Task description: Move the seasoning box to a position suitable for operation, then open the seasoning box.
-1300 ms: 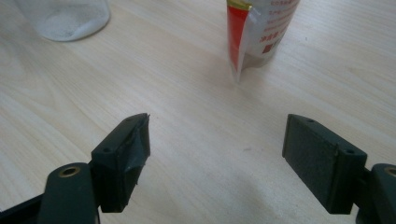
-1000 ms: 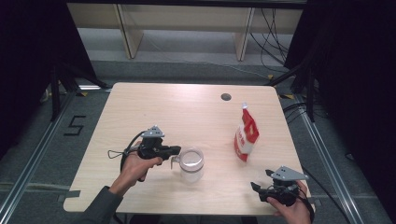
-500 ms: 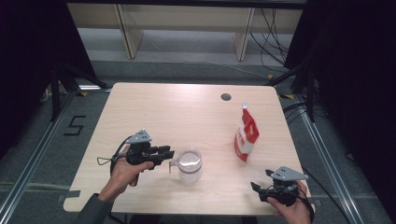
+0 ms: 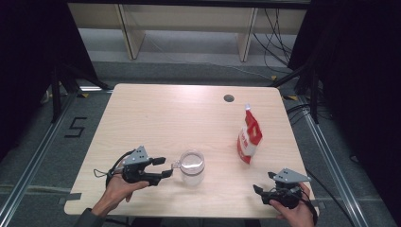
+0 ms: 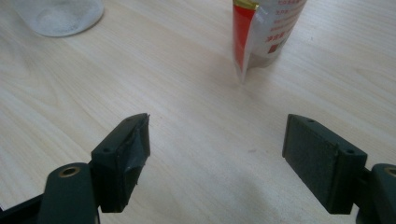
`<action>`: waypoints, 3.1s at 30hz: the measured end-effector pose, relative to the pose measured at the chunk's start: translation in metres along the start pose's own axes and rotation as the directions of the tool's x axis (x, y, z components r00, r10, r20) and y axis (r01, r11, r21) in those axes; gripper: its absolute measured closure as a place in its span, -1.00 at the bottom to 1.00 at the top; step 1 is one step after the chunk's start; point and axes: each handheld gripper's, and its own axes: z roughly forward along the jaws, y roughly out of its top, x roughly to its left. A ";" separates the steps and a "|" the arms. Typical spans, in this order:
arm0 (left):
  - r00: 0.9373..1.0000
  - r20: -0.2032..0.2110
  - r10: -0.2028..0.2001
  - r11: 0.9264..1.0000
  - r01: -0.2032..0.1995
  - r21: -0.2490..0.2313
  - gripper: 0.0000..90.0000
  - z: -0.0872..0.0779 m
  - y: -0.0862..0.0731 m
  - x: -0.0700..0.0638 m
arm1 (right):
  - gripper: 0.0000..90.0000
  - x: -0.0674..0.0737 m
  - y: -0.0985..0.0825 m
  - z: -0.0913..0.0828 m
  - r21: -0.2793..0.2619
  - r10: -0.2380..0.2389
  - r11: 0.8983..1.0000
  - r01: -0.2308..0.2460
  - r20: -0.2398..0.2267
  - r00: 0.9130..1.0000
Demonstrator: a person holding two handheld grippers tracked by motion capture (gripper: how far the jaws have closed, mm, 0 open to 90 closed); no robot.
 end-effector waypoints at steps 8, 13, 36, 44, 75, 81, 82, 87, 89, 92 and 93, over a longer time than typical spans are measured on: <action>0.999 0.018 0.039 0.999 -0.039 0.015 0.01 0.013 -0.001 -0.001 | -0.47 0.001 0.000 0.000 0.008 0.003 1.000 -0.003 0.003 1.000; 0.999 0.026 0.042 0.999 -0.042 0.016 0.14 0.018 -0.001 0.000 | -0.47 0.002 0.000 0.000 0.018 0.012 1.000 -0.012 -0.007 1.000; 0.993 -0.016 0.113 0.993 -0.113 0.012 0.58 0.028 0.001 -0.006 | -0.47 0.002 0.002 0.003 0.009 -0.001 1.000 0.001 -0.009 1.000; 0.991 -0.009 0.135 0.991 -0.134 0.026 0.59 0.038 0.007 -0.008 | -0.47 0.001 0.003 0.003 0.006 -0.014 1.000 0.014 -0.014 1.000; 1.000 -0.025 0.009 1.000 -0.009 -0.023 -0.22 0.032 0.020 -0.016 | -0.47 -0.002 0.000 0.001 0.002 -0.034 0.999 0.034 -0.020 0.999; 0.999 -0.020 -0.027 0.999 0.027 -0.030 -0.21 0.029 0.024 -0.018 | -0.47 0.000 0.000 0.002 0.006 -0.027 1.000 0.027 -0.022 0.999; 0.999 -0.019 -0.035 0.999 0.034 -0.033 -0.21 0.029 0.025 -0.018 | -0.47 0.000 0.000 0.002 0.004 -0.026 1.000 0.026 -0.022 0.999; 0.998 -0.019 -0.052 0.998 0.051 -0.046 -0.09 0.027 0.029 -0.017 | -0.47 -0.001 0.000 0.002 0.005 -0.028 1.000 0.028 -0.023 0.999; 0.998 -0.016 -0.066 0.996 0.065 -0.064 0.05 0.026 0.030 -0.017 | -0.47 -0.002 0.000 0.002 0.003 -0.032 0.999 0.033 -0.029 0.999; 0.998 -0.020 -0.060 0.994 0.058 -0.091 0.35 0.024 0.032 -0.017 | -0.47 -0.001 0.000 0.003 0.005 -0.033 0.999 0.033 -0.030 0.999; 0.998 -0.020 -0.058 0.994 0.056 -0.093 0.45 0.023 0.033 -0.017 | -0.47 0.000 0.000 0.003 0.005 -0.030 1.000 0.030 -0.029 0.999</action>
